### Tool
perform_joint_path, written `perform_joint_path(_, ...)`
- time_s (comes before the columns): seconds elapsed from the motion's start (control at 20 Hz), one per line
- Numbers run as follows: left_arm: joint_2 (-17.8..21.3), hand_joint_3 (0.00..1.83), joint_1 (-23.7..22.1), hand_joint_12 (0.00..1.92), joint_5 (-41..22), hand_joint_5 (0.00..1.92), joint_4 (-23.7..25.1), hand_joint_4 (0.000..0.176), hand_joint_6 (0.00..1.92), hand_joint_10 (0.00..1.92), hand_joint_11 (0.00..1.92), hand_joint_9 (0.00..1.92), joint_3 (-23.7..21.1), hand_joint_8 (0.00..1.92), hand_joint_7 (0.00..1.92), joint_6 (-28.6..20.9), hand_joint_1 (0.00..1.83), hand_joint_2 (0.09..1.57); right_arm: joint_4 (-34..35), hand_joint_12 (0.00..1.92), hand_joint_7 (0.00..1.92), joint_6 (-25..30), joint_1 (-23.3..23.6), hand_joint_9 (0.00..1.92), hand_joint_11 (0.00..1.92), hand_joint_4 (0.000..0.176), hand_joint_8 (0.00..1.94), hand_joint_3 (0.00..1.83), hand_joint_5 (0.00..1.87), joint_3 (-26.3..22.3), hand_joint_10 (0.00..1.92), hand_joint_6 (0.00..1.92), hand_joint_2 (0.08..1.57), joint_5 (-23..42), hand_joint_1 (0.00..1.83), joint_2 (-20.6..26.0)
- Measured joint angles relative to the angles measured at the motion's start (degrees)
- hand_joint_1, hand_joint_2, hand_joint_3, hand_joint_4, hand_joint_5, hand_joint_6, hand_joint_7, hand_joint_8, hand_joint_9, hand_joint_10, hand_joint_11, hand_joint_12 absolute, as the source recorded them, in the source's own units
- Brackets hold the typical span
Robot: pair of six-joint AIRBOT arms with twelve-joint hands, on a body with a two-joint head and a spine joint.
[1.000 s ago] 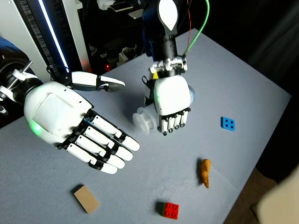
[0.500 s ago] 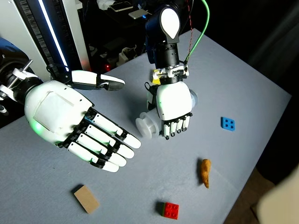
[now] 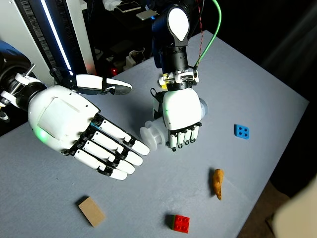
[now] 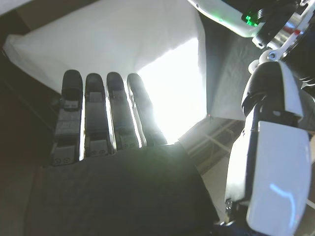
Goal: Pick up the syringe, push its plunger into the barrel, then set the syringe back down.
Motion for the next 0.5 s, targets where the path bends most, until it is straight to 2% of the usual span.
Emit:
perform_joint_path(0.05,0.0,0.00,0.0,0.41,0.0,0.23,0.7,0.015,0.00,0.00,0.00,0.13,0.1,0.00,0.08,0.0,0.47,1.07,0.0,0.44,0.11,0.0,0.0,0.10,0.00,0.000,0.00,0.00,0.12,0.0,0.00,0.00,0.85,-0.1,0.33,0.0)
perform_joint_path(0.1,0.0,0.00,0.0,0.37,-0.2,0.19,0.8,0.019,0.00,0.00,0.00,0.11,0.1,0.00,0.05,0.0,0.48,1.05,-0.2,0.41,0.09,0.0,0.0,0.09,0.00,0.000,0.00,0.00,0.10,0.0,0.00,0.00,0.86,-0.1,0.32,0.0)
perform_joint_path(0.2,0.0,0.00,0.0,0.17,-0.3,0.09,0.2,0.047,0.00,0.00,0.00,0.02,0.0,0.00,0.00,0.0,0.46,1.00,-0.5,0.41,0.09,0.1,-0.2,0.09,0.00,0.000,0.00,0.00,0.10,0.0,0.00,0.00,0.85,0.0,0.32,0.0)
perform_joint_path(0.25,0.0,0.00,0.0,0.06,-0.3,0.05,0.3,0.050,0.00,0.00,0.00,0.00,0.0,0.00,0.00,0.0,0.43,1.00,-0.5,0.43,0.10,0.2,-0.2,0.09,0.00,0.000,0.00,0.00,0.11,0.0,0.00,0.00,0.85,-0.2,0.33,0.0)
perform_joint_path(0.35,0.0,0.00,0.0,0.00,-0.3,0.02,0.5,0.070,0.00,0.00,0.00,0.00,0.0,0.00,0.00,0.0,0.45,0.95,-0.8,0.42,0.10,0.2,-0.2,0.09,0.00,0.000,0.00,0.00,0.11,0.0,0.00,0.00,0.86,-0.1,0.31,0.0)
perform_joint_path(0.5,0.0,0.00,-0.1,0.00,-0.4,0.00,0.3,0.084,0.00,0.00,0.00,0.00,-0.4,0.00,0.00,0.0,0.41,0.89,-1.0,0.43,0.09,0.2,-0.7,0.08,0.00,0.000,0.00,0.00,0.11,0.0,0.00,0.00,0.85,-0.2,0.32,0.0)
